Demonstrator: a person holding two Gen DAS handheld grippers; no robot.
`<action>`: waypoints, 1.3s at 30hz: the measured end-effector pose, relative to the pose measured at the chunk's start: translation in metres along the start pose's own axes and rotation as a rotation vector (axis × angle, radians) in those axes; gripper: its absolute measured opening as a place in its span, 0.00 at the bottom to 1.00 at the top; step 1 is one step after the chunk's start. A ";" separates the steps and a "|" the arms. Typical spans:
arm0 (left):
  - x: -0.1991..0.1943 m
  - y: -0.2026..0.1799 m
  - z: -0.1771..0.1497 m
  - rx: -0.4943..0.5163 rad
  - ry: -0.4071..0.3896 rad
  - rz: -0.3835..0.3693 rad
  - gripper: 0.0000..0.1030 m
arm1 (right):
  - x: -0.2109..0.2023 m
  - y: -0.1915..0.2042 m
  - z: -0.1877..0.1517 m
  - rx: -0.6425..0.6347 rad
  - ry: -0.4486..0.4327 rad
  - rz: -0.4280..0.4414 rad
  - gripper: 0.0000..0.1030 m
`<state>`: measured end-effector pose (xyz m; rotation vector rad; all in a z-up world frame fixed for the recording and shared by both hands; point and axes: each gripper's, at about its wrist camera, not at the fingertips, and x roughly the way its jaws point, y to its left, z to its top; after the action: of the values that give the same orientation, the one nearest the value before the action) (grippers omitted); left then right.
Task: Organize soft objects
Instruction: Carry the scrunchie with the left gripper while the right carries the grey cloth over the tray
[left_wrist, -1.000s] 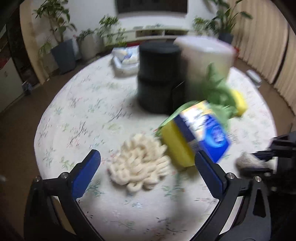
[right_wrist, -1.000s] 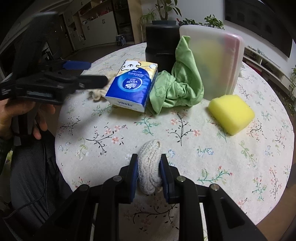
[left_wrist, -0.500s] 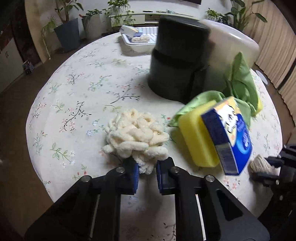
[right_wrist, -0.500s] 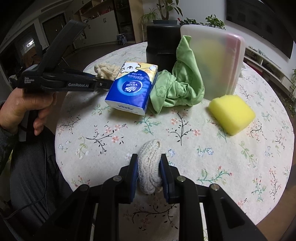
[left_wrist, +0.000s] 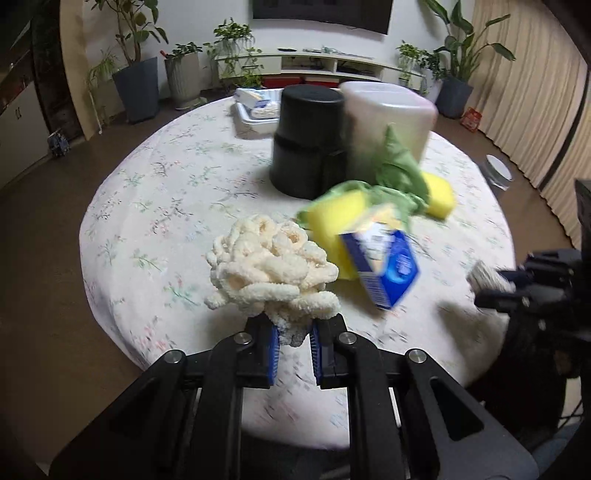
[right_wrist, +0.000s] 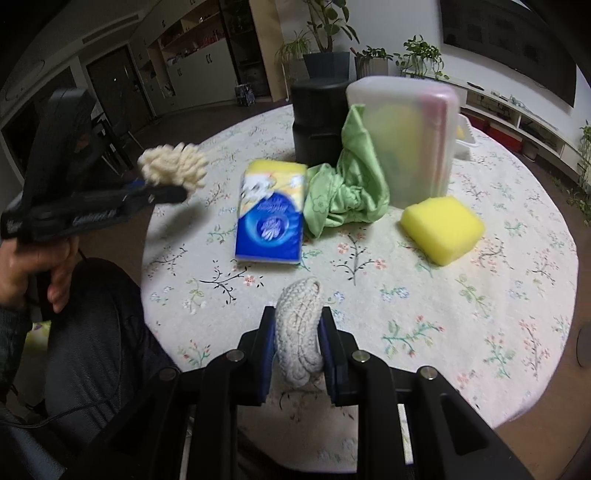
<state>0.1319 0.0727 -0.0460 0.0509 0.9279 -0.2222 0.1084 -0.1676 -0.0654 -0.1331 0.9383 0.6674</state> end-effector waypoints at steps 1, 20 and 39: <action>-0.003 -0.004 -0.002 0.006 0.001 -0.008 0.11 | -0.005 -0.001 -0.001 0.002 -0.003 -0.003 0.23; -0.034 0.013 0.053 0.004 -0.084 -0.016 0.12 | -0.076 -0.102 0.042 0.103 -0.085 -0.167 0.23; 0.066 0.057 0.250 0.161 -0.028 -0.002 0.12 | -0.034 -0.223 0.231 0.046 -0.076 -0.246 0.23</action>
<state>0.3791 0.0830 0.0483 0.1947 0.8806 -0.2989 0.3872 -0.2713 0.0606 -0.1785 0.8467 0.4203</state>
